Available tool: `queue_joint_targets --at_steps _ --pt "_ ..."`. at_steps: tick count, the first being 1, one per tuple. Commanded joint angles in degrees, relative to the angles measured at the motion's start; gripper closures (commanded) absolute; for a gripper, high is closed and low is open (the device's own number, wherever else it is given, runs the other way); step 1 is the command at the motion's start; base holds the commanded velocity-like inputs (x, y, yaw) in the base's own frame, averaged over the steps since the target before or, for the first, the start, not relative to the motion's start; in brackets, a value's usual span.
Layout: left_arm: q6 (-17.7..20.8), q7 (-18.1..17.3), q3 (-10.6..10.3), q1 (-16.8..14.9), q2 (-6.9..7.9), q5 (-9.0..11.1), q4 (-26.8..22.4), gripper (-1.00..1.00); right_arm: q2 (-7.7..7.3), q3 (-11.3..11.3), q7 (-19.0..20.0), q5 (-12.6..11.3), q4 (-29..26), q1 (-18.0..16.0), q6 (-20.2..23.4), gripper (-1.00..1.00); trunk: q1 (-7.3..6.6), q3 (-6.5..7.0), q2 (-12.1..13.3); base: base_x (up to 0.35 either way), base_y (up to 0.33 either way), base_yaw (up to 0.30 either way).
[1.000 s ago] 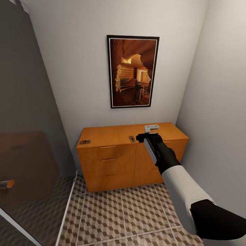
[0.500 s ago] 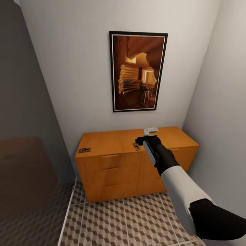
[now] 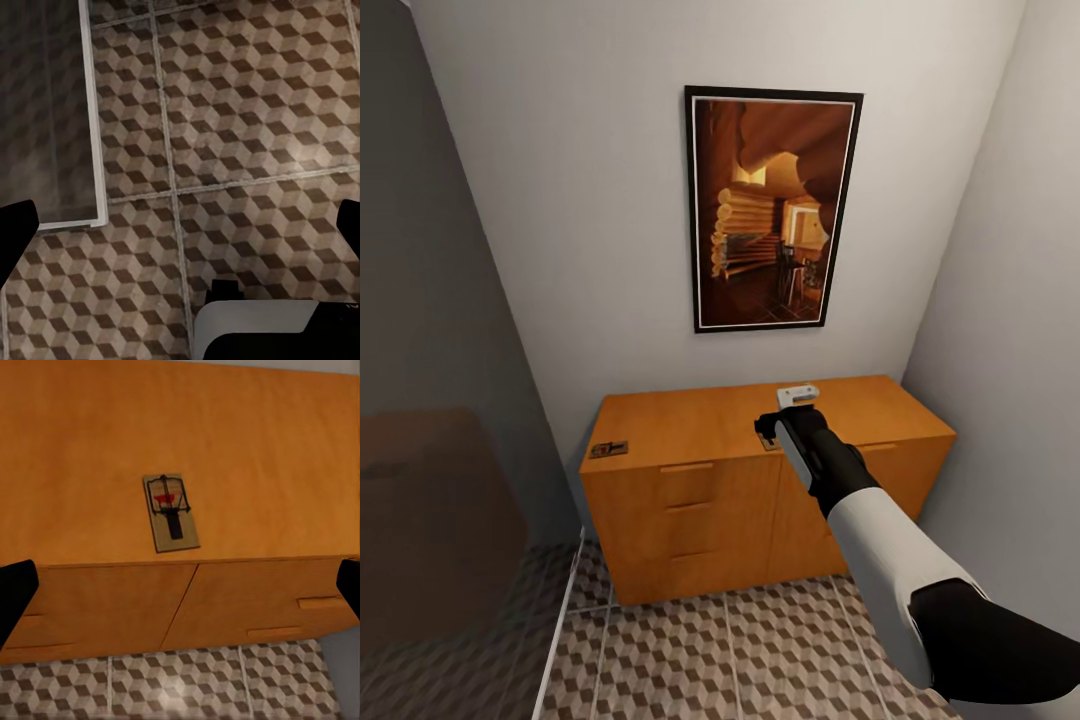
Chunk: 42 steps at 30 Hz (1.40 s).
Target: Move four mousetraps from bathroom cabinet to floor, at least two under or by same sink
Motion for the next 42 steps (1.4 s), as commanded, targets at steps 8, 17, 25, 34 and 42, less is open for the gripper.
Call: queue_joint_targets --at_steps 8,17,25,34,42 --pt "-0.38 0.29 -0.28 0.02 0.0 -0.12 0.24 -1.0 0.0 0.01 -0.37 -0.25 0.46 -0.06 0.22 -1.0 0.04 -0.13 -0.13 0.005 0.002 0.0" --pt "-0.36 0.29 -0.28 0.22 0.0 -0.12 0.24 -1.0 0.0 -0.12 1.86 -0.29 0.5 -0.06 0.15 -1.0 0.04 -0.13 -0.13 0.0 0.0 0.0" --pt "-0.31 0.29 -0.28 0.26 0.0 -0.12 0.24 -1.0 0.0 -0.13 7.11 -0.01 0.26 -0.06 0.21 -1.0 0.04 -0.13 -0.13 0.0 0.0 0.0" --pt "-0.29 0.29 -0.28 0.26 0.0 -0.12 0.24 -1.0 0.0 -0.11 8.07 0.04 0.19 -0.06 0.22 -1.0 0.04 -0.13 -0.13 0.0 0.0 0.0" --pt "-0.3 0.29 -0.28 0.26 0.0 -0.12 0.24 -1.0 -0.6 -0.12 8.2 -0.01 0.35 -0.06 0.16 -1.0 0.04 -0.13 -0.13 0.012 0.0 0.0"
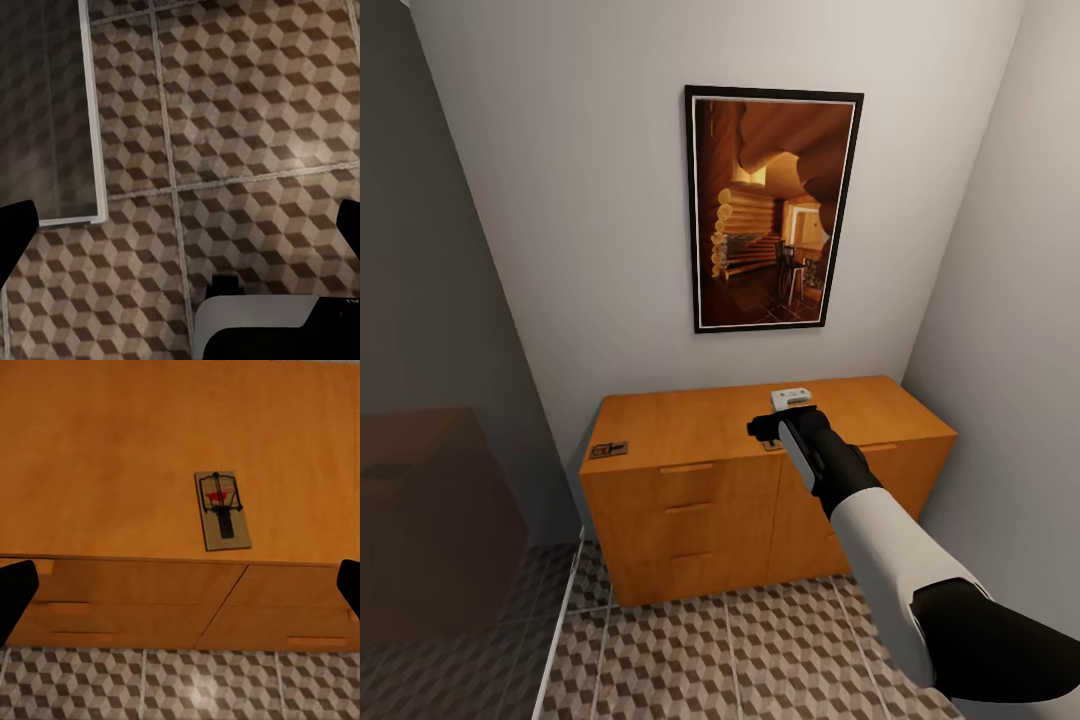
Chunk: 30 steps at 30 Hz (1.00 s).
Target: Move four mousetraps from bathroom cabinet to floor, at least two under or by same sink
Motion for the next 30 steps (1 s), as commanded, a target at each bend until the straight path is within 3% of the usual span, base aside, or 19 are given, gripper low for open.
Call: queue_joint_targets --at_steps 1,14,30 --pt "-0.38 0.29 -0.27 -0.12 -0.01 -0.12 0.25 -1.0 -0.07 0.18 -0.38 -0.21 -0.03 -0.06 0.26 -1.0 0.04 -0.13 -0.13 0.075 0.0 0.0" --pt "-0.34 0.35 -0.27 0.3 0.05 -0.12 0.25 -1.0 -2.06 0.25 0.31 -0.25 1.04 -0.06 0.18 -1.0 0.04 -0.13 -0.13 0.148 0.0 0.0" --pt "-0.28 0.41 -0.27 5.77 -0.06 -0.12 0.25 -1.0 -2.3 0.26 0.91 -0.13 4.17 -0.01 -0.15 -1.0 0.04 -0.13 -0.13 0.018 0.0 0.0"
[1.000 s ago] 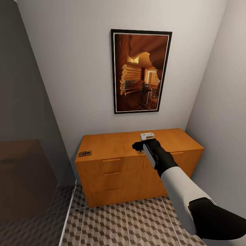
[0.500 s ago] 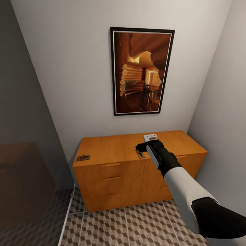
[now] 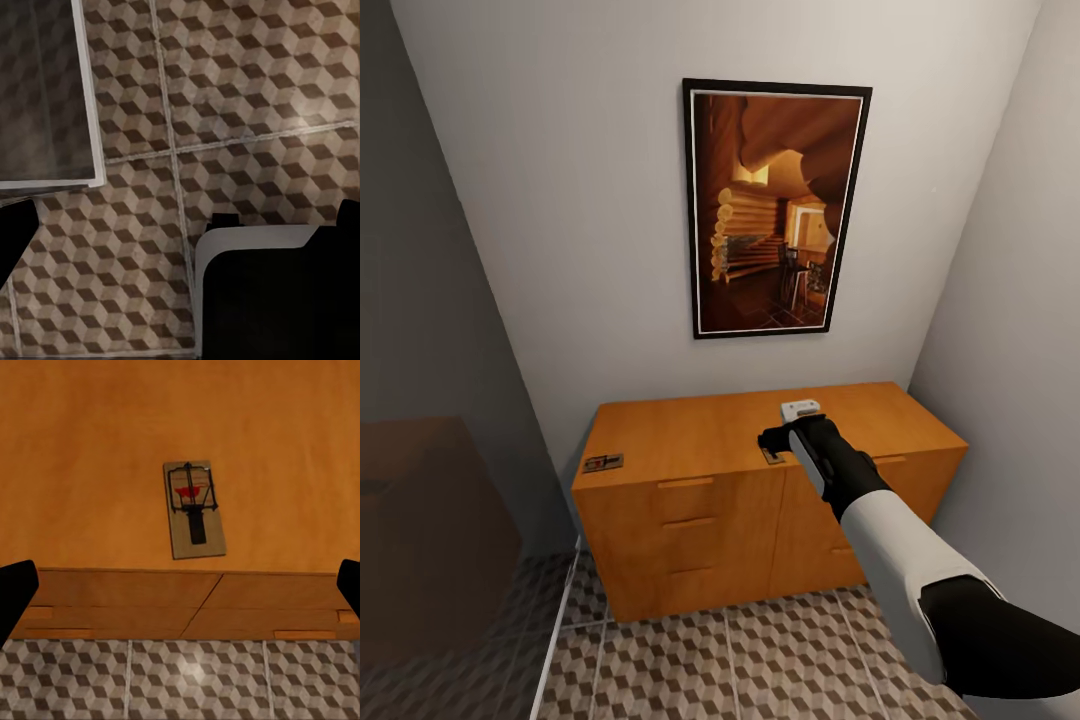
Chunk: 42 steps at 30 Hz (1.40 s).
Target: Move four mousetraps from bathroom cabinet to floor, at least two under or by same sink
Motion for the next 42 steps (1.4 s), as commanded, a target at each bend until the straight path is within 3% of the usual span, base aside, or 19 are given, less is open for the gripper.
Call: queue_joint_targets --at_steps 1,6,17,42 --pt "-0.38 0.3 -0.28 0.07 -0.02 -0.12 0.24 -1.0 -0.02 0.21 -0.36 -0.22 0.13 -0.03 0.26 -1.0 0.04 -0.13 -0.13 0.001 0.0 0.0" --pt "-0.38 0.4 -0.28 0.61 -0.14 -0.12 0.24 -1.0 -0.16 0.15 -0.33 -0.15 1.34 -0.02 0.15 -1.0 0.04 -0.13 -0.13 0.0 0.0 0.0" --pt "-0.31 0.51 -0.29 1.42 -0.23 -0.12 0.24 -1.0 -1.96 0.13 0.68 -0.34 1.86 -0.02 0.01 -1.0 0.04 -0.13 -0.13 0.0 0.0 0.0" --pt "-0.29 0.46 -0.28 2.0 -0.14 -0.12 0.24 -1.0 -2.1 0.23 1.35 -0.44 1.89 -0.02 -0.04 -1.0 0.04 -0.13 -0.13 0.103 0.0 0.0"
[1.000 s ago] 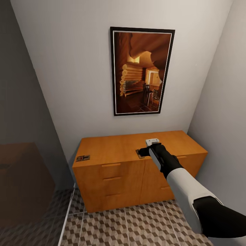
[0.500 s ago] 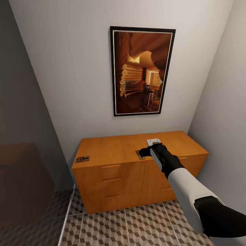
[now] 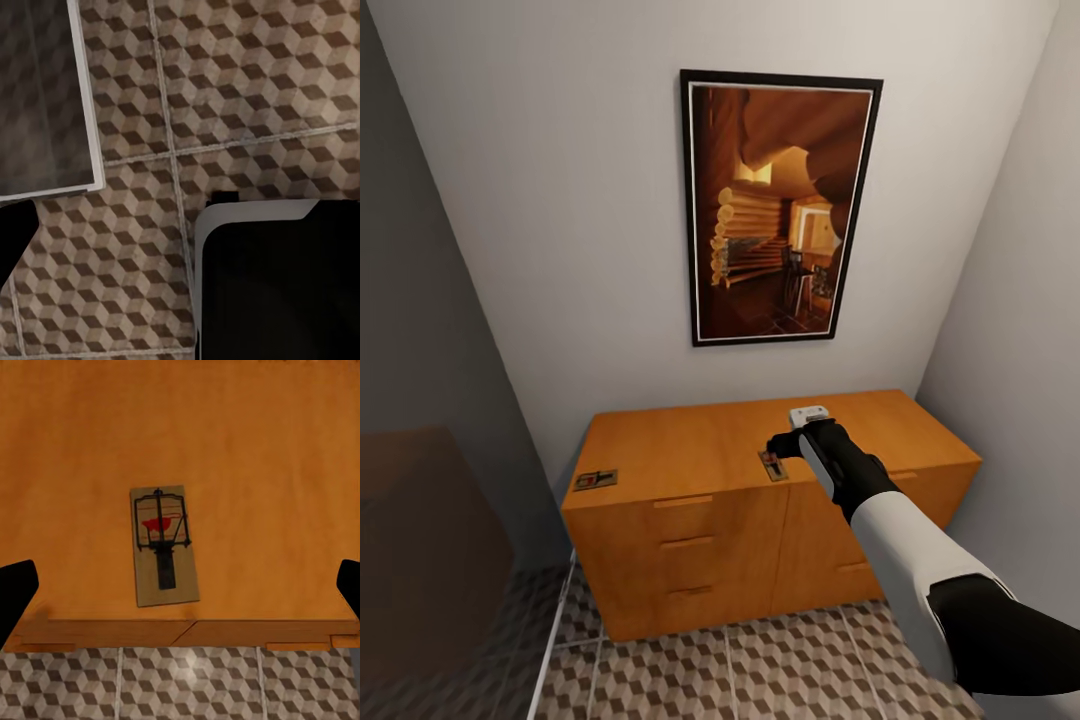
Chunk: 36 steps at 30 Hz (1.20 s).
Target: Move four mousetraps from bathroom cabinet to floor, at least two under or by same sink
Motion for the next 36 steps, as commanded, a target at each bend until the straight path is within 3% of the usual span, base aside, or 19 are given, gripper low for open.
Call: queue_joint_targets --at_steps 1,13,36 --pt "-0.38 0.28 -0.27 -0.11 -0.01 -0.12 0.24 -1.0 -0.01 0.22 -0.28 -0.23 -0.05 -0.06 0.27 -1.0 0.05 -0.13 -0.13 0.133 0.0 0.0" --pt "-0.38 0.18 -0.27 -0.03 0.04 -0.12 0.24 -1.0 0.03 0.27 -0.28 -0.25 0.03 -0.06 0.27 -1.0 0.05 -0.32 -0.13 0.045 0.0 0.0" --pt "-0.38 0.14 -0.27 0.31 -0.01 -0.12 0.24 -1.0 0.03 0.28 -0.2 -0.25 0.04 -0.06 0.27 -1.0 0.05 -1.88 -0.13 0.001 0.0 0.0"
